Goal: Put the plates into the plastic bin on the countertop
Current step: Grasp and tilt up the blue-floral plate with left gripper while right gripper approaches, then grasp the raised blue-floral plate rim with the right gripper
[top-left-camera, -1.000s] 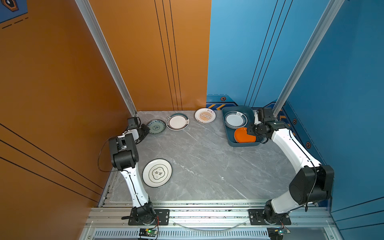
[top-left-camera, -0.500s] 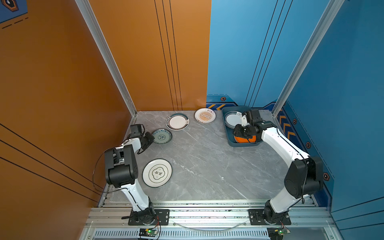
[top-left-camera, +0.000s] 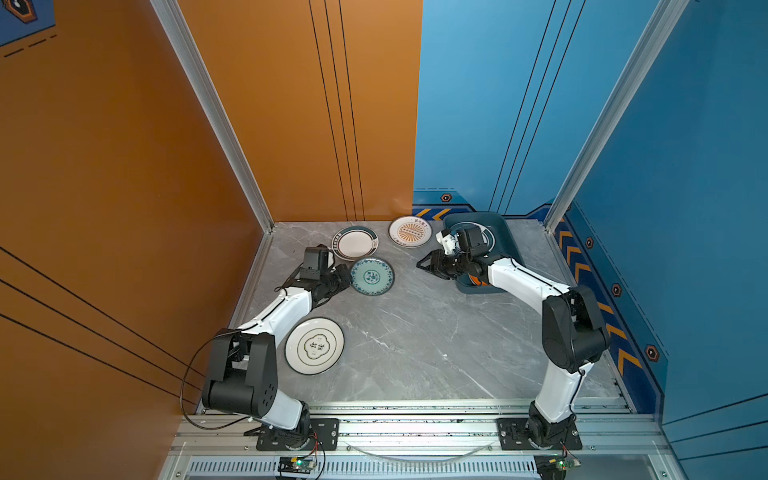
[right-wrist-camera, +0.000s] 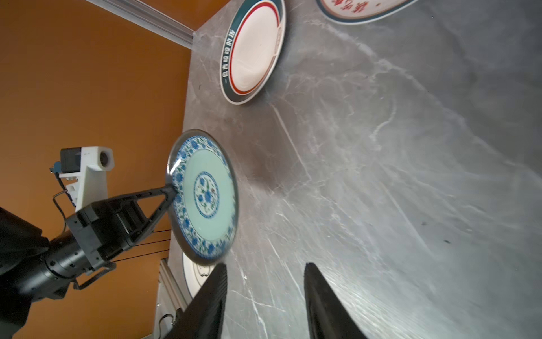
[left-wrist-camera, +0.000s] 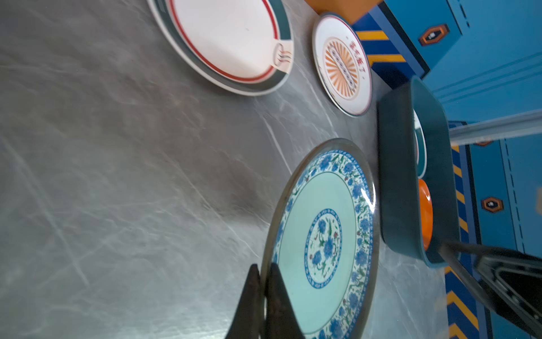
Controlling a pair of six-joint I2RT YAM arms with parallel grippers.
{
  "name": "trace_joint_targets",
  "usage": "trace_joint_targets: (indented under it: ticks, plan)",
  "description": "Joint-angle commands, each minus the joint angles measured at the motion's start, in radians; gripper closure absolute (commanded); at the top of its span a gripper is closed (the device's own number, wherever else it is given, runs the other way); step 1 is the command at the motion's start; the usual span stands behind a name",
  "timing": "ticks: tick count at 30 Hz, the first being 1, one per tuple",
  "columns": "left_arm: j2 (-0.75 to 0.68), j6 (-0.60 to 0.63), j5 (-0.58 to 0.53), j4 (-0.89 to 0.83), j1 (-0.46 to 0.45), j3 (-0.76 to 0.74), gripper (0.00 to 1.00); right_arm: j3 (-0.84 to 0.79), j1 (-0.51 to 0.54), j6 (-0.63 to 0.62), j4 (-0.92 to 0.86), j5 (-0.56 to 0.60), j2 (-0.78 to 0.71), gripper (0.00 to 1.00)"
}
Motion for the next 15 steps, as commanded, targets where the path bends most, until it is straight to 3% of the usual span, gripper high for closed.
trace_joint_targets:
  ticks: [1, 15]
  plan:
    - [-0.011, -0.022, -0.011, -0.019, -0.054, 0.044, 1.00, -0.014, 0.022, 0.069, 0.118, -0.053, 0.019, 0.54]
    - [0.009, -0.043, -0.001, -0.018, -0.146, 0.134, 1.00, -0.027, 0.038, 0.044, 0.095, -0.036, 0.020, 0.53]
